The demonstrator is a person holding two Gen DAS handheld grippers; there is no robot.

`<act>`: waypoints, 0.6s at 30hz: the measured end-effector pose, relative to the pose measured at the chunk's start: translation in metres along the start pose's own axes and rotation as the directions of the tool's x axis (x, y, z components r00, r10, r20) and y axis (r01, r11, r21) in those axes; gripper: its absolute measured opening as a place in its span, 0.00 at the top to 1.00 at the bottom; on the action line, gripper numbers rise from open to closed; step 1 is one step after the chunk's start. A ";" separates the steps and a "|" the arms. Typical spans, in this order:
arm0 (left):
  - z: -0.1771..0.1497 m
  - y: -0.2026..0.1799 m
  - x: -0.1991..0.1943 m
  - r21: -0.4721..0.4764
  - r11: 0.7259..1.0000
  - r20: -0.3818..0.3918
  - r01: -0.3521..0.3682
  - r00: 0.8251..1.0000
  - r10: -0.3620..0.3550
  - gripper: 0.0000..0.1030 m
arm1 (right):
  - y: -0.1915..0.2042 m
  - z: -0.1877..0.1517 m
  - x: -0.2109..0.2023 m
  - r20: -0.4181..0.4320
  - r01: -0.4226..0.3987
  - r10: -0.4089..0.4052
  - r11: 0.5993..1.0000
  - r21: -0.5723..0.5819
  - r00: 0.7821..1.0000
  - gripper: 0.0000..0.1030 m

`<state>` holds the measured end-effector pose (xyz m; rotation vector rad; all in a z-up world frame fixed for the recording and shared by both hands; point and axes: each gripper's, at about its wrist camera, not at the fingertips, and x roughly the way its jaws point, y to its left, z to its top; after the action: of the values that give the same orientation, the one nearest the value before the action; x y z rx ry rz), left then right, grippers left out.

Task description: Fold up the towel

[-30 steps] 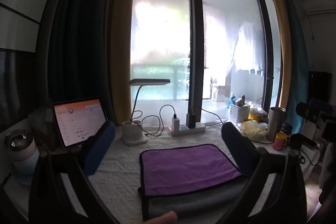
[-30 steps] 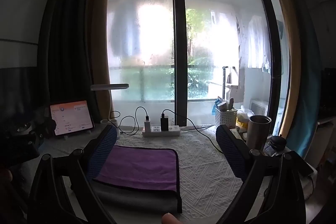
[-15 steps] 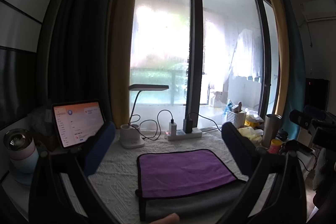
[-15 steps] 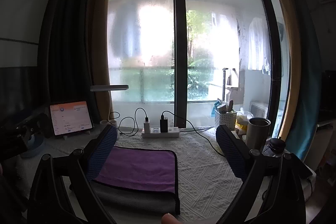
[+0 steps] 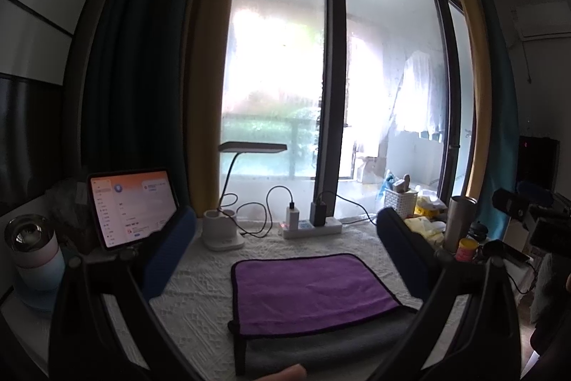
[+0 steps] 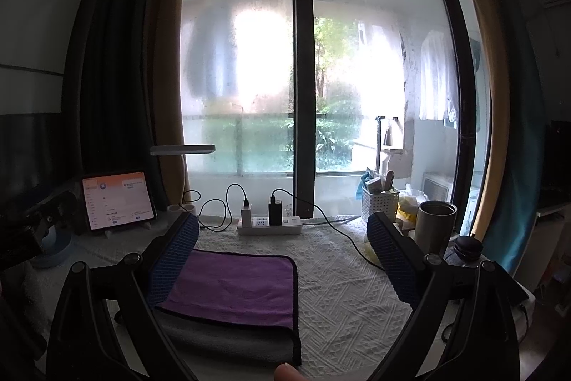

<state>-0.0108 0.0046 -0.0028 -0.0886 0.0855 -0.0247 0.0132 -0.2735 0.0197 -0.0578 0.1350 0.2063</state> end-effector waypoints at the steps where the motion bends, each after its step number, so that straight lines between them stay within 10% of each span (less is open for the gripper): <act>1: 0.000 0.000 0.000 -0.001 1.000 0.000 -0.001 1.000 0.001 0.01 | 0.000 0.000 0.001 -0.003 -0.004 0.004 1.000 0.001 1.000 0.06; 18: -0.001 0.000 -0.002 0.001 1.000 -0.003 0.002 1.000 -0.002 0.01 | 0.006 0.000 0.002 -0.008 -0.025 0.025 1.000 0.007 1.000 0.06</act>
<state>-0.0133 0.0046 -0.0031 -0.0880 0.0880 -0.0272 0.0140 -0.2672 0.0193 -0.0500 0.1449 0.2309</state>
